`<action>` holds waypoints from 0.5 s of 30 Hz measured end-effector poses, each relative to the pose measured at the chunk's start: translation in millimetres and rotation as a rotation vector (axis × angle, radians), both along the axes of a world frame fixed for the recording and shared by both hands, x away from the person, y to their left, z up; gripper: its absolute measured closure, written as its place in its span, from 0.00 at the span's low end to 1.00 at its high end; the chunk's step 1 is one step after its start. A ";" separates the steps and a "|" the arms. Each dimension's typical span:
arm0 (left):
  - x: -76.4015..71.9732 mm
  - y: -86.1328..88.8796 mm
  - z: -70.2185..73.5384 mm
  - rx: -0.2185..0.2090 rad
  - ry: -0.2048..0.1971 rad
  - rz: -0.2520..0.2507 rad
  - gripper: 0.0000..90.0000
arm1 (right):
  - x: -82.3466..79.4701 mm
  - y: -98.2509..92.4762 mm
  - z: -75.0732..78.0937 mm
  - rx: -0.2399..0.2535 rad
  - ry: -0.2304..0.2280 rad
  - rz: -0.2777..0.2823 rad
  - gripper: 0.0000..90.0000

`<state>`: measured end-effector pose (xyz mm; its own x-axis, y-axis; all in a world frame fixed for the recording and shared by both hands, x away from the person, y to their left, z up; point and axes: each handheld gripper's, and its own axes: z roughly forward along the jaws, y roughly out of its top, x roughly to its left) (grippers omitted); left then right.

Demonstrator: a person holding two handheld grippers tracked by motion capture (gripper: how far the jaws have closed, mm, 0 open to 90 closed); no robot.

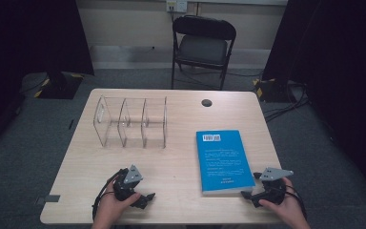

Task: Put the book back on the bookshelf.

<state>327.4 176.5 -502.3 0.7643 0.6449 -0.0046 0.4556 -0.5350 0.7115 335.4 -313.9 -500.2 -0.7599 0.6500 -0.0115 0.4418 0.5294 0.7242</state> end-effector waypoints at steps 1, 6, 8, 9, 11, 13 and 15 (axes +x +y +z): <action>0.5 0.1 0.1 0.003 -0.002 -0.003 0.00 | 0.0 0.0 0.0 0.000 0.000 0.000 0.07; 2.0 -0.7 -0.1 -0.002 0.001 -0.001 0.00 | -0.2 -0.1 0.0 0.000 0.000 0.000 0.08; 2.0 -0.6 -0.1 -0.003 0.001 0.001 0.00 | -0.3 -0.1 0.0 0.000 0.000 0.001 0.08; 2.2 -1.2 0.1 -0.012 0.012 0.012 0.00 | -0.4 0.0 -0.1 0.001 0.000 0.001 0.08; 2.5 -2.0 1.9 -0.018 0.035 0.027 0.00 | -0.8 0.1 -0.1 0.001 -0.002 0.000 0.08; 2.4 -2.4 2.4 -0.018 0.043 0.020 0.00 | -1.5 0.1 0.1 0.003 0.004 -0.002 0.09; 2.0 -2.3 4.0 -0.023 0.047 0.013 0.02 | -2.2 0.3 0.4 0.002 0.004 -0.005 0.09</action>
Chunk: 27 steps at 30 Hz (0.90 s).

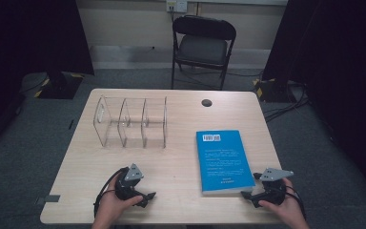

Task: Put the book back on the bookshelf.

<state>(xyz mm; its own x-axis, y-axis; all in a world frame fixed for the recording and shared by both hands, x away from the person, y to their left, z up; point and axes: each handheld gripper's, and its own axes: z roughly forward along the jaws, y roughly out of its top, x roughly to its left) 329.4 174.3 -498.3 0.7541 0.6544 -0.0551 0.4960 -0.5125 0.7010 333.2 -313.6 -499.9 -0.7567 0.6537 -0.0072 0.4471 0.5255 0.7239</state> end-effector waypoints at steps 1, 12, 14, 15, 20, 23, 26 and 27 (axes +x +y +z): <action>0.1 0.5 1.8 -0.015 -0.003 0.005 0.07 | -0.3 0.1 0.0 0.002 -0.004 0.006 0.11; -2.9 -12.9 18.1 -0.065 0.021 -0.009 0.18 | -4.2 10.6 1.5 -0.008 0.000 0.054 0.12; -3.7 -19.7 19.4 -0.072 0.020 -0.036 0.18 | -4.3 10.1 1.2 -0.004 -0.003 0.055 0.12; -4.2 -24.0 20.1 -0.071 0.027 -0.032 0.18 | -4.2 9.6 0.8 0.001 -0.004 0.055 0.12; -3.6 -41.8 20.0 -0.084 0.063 -0.058 0.18 | -5.0 10.2 0.2 0.008 -0.003 0.033 0.12; -4.5 -49.7 19.9 -0.089 0.069 -0.097 0.18 | -5.1 10.2 0.2 0.010 -0.003 0.032 0.13; -4.4 -55.5 20.6 -0.092 0.070 -0.109 0.18 | -5.3 10.6 0.1 0.016 -0.004 0.022 0.14; -4.4 -55.5 20.6 -0.092 0.070 -0.109 0.18 | -5.3 11.0 0.3 0.013 -0.005 0.015 0.15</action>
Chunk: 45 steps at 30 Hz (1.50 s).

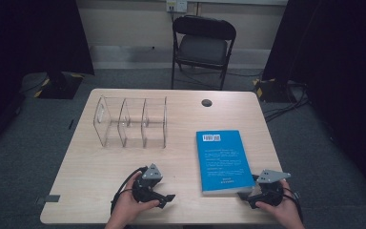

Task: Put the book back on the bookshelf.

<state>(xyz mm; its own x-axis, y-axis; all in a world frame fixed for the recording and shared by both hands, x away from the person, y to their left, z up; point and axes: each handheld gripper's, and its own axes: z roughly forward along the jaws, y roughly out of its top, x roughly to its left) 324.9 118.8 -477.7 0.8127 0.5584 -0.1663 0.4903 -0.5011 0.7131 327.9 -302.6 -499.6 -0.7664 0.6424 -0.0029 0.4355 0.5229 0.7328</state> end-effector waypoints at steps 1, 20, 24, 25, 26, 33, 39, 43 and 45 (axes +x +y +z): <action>-0.1 -1.0 0.8 0.003 0.005 0.000 0.18 | 0.1 0.6 -0.1 0.000 -0.002 -0.004 0.15; -1.5 -19.8 2.5 0.007 0.005 -0.057 0.18 | -1.4 4.4 2.3 -0.013 0.003 -0.042 0.17; -1.2 -20.6 0.7 0.015 0.010 -0.060 0.18 | -1.5 5.9 3.8 -0.025 0.005 -0.043 0.17; -1.3 -20.9 0.0 0.014 0.012 -0.061 0.18 | -1.7 6.2 4.3 -0.032 0.003 -0.045 0.17; -1.5 -21.3 0.0 0.017 0.011 -0.062 0.18 | -2.1 6.6 4.5 -0.033 0.003 -0.048 0.18; -1.8 -23.0 -0.4 0.019 0.014 -0.074 0.18 | -3.6 7.0 6.3 -0.031 0.005 -0.053 0.20; -2.3 -22.9 -1.1 0.019 0.021 -0.071 0.18 | -3.0 6.0 7.3 -0.011 0.017 -0.057 0.20; -3.1 -22.3 -1.3 0.017 0.019 -0.068 0.18 | -2.5 6.3 7.4 -0.014 0.026 -0.057 0.20; -3.4 -22.1 -0.2 0.016 0.021 -0.069 0.18 | -2.6 7.2 7.2 -0.023 0.028 -0.063 0.19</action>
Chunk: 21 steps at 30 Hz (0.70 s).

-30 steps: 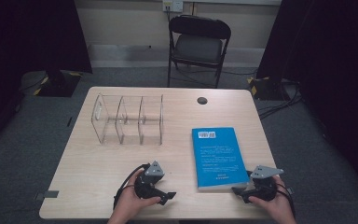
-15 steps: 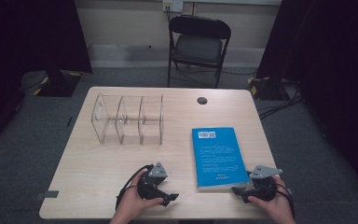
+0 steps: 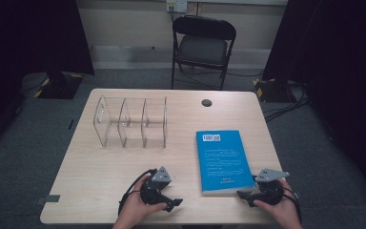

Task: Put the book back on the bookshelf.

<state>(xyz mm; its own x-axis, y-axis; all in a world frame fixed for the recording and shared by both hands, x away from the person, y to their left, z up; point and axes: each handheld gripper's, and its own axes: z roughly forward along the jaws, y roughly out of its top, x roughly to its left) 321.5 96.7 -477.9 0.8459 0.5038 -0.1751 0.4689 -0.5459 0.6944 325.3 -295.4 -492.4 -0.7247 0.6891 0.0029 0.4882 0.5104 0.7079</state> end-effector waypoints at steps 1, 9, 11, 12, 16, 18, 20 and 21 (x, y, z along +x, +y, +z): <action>0.0 0.0 0.0 0.000 0.000 0.000 0.18 | 0.0 0.0 0.0 0.000 0.000 0.000 0.19; -0.9 0.6 1.1 -0.013 -0.005 0.001 0.18 | -0.6 -1.1 -3.4 -0.001 -0.006 -0.003 0.19; -0.9 0.7 1.5 -0.015 -0.008 -0.002 0.18 | -0.5 -1.3 -3.4 -0.001 -0.005 -0.001 0.19; -1.1 1.3 2.3 -0.011 -0.005 0.002 0.18 | -0.1 -1.2 -3.4 -0.004 -0.007 0.002 0.19; -1.2 2.1 2.6 -0.017 -0.008 0.002 0.18 | -0.9 -1.4 -3.4 0.002 -0.005 0.000 0.20; -1.6 1.2 2.1 -0.020 -0.008 0.002 0.18 | 0.1 -1.1 -2.6 -0.006 -0.006 0.005 0.20; -1.8 1.0 2.0 -0.017 -0.006 -0.001 0.18 | 0.1 -0.5 -1.7 -0.012 -0.001 0.002 0.20; -2.6 0.2 1.5 -0.013 -0.004 -0.002 0.18 | -0.1 0.3 -0.4 -0.015 0.005 -0.002 0.20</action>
